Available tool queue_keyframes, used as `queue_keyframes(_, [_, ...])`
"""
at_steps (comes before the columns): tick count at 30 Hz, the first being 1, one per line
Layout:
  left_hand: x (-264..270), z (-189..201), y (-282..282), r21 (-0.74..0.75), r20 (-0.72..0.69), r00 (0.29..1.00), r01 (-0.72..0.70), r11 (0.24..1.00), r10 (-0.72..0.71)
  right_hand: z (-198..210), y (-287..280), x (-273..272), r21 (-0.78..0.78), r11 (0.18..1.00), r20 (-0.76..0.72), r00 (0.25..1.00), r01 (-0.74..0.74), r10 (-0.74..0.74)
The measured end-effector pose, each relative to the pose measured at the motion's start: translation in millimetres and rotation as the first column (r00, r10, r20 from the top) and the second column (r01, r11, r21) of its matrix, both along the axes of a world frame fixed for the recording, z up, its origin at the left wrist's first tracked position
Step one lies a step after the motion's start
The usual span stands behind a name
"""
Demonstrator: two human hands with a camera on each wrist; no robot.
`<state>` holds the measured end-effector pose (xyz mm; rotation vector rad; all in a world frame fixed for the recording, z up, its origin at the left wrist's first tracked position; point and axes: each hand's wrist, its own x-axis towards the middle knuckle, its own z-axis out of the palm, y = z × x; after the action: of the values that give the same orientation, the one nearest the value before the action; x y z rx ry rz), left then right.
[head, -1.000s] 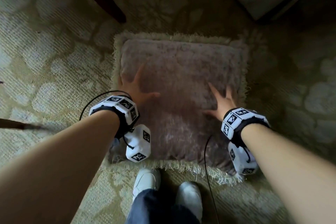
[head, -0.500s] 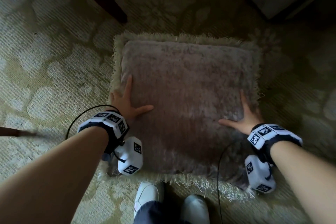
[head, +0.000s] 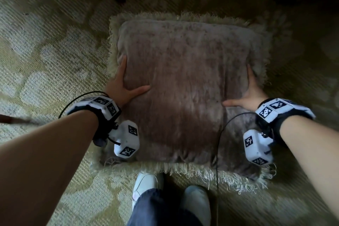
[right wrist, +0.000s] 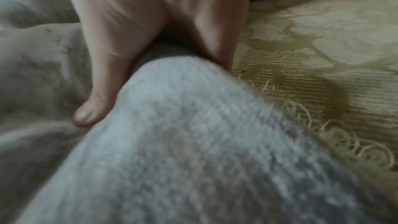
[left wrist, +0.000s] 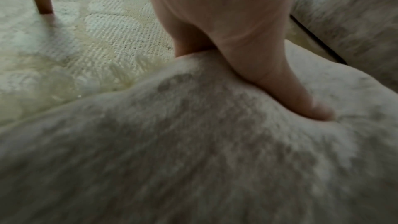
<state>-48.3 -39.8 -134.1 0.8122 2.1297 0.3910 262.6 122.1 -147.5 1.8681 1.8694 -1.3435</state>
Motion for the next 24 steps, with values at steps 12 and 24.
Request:
queue_keyframes(12, [11,177,1,-0.036,-0.106,0.994,0.033,0.999,-0.036,199,5,2,0.038,0.999,-0.134,0.990,-0.028,0.033])
queue_keyframes(24, [21,441,68,0.235,-0.068,0.993,0.114,0.965,-0.101,514,71,27,0.261,0.965,-0.131,0.989,-0.037,0.074])
